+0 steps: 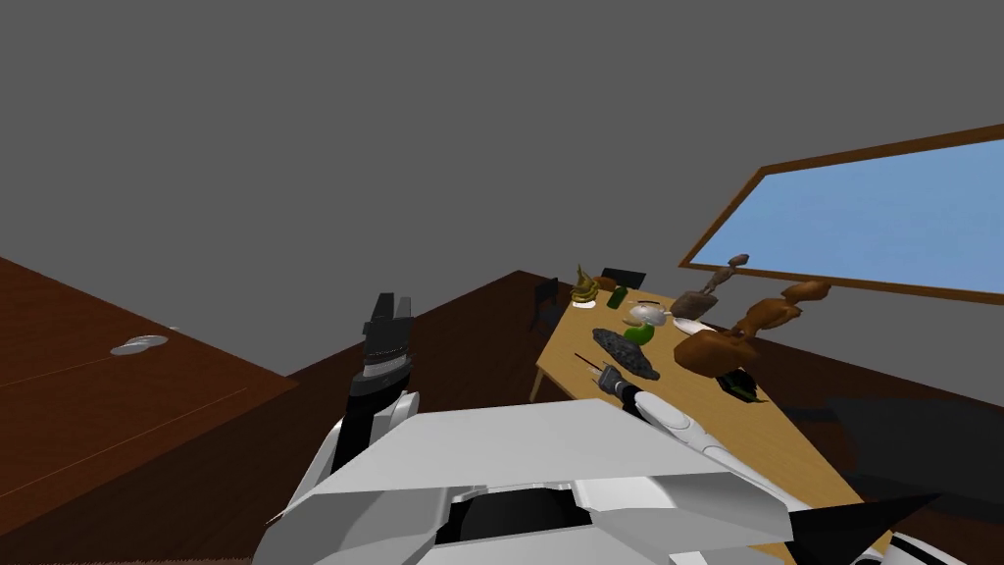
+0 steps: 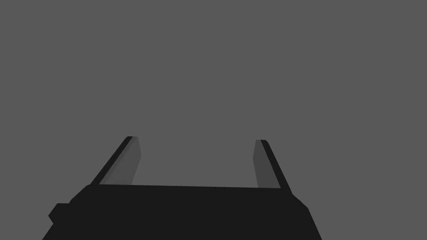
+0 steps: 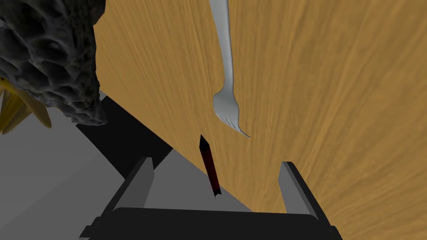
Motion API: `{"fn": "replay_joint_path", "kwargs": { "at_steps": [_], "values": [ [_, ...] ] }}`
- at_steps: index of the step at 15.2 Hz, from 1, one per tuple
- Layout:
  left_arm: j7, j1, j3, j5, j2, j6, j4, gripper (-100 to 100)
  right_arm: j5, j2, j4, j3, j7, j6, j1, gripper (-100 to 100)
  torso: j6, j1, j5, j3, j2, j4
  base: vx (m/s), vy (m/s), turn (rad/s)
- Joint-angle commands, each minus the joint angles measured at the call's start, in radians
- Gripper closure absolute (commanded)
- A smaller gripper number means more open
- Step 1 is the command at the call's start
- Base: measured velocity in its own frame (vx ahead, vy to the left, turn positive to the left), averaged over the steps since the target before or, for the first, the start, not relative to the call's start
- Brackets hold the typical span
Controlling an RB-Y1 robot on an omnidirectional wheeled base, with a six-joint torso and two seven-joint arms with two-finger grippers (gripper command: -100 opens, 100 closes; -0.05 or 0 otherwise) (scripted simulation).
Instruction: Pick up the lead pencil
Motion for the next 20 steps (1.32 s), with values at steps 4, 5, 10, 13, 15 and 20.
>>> {"fn": "replay_joint_path", "kwargs": {
  "at_steps": [4, 5, 10, 13, 15, 20],
  "values": [
    [0.0, 0.0, 0.0, 0.0, 0.0, 0.0, 0.0, 0, 0.01, -0.029, 0.031, 0.036, 0.003, 0.027, -0.005, -100, 0.0, 0.0, 0.0, 0.0, 0.0, 0.0, 0.018, 0.014, 0.052],
    [0.0, 0.0, 0.0, 0.0, 0.0, 0.0, 0.0, 0, 0.024, -0.037, 0.062, 0.05, 0.009, 0.036, -0.007, -100, 0.0, -0.001, 0.0, 0.0, 0.001, 0.0, 0.012, 0.012, 0.082],
    [0.0, 0.0, 0.0, 0.0, 0.0, 0.0, 0.0, 0, 0.007, -0.004, 0.114, 0.062, 0.007, 0.058, -0.039, -100, 0.0, -0.004, -0.001, 0.001, 0.002, 0.001, -0.012, -0.025, 0.14],
    [0.0, 0.0, 0.0, 0.0, 0.0, 0.0, 0.0, 0, 0.002, 0.021, 0.152, 0.064, 0.009, 0.073, -0.06, -100, 0.0, -0.007, -0.001, 0.003, 0.005, 0.001, -0.057, -0.074, 0.17],
    [0.0, 0.0, 0.0, 0.0, 0.0, 0.0, 0.0, 0, -0.001, 0.011, 0.139, 0.07, 0.008, 0.073, -0.055, 100, 0.0, -0.005, -0.001, 0.003, 0.005, 0.001, -0.02, -0.026, 0.034],
    [0.0, 0.0, 0.0, 0.0, 0.0, 0.0, 0.0, 0, 0.007, -0.004, 0.114, 0.062, 0.007, 0.058, -0.039, 100, 0.001, -0.002, -0.001, 0.001, 0.002, 0.0, 0.004, 0.005, -0.042]
  ]
}}
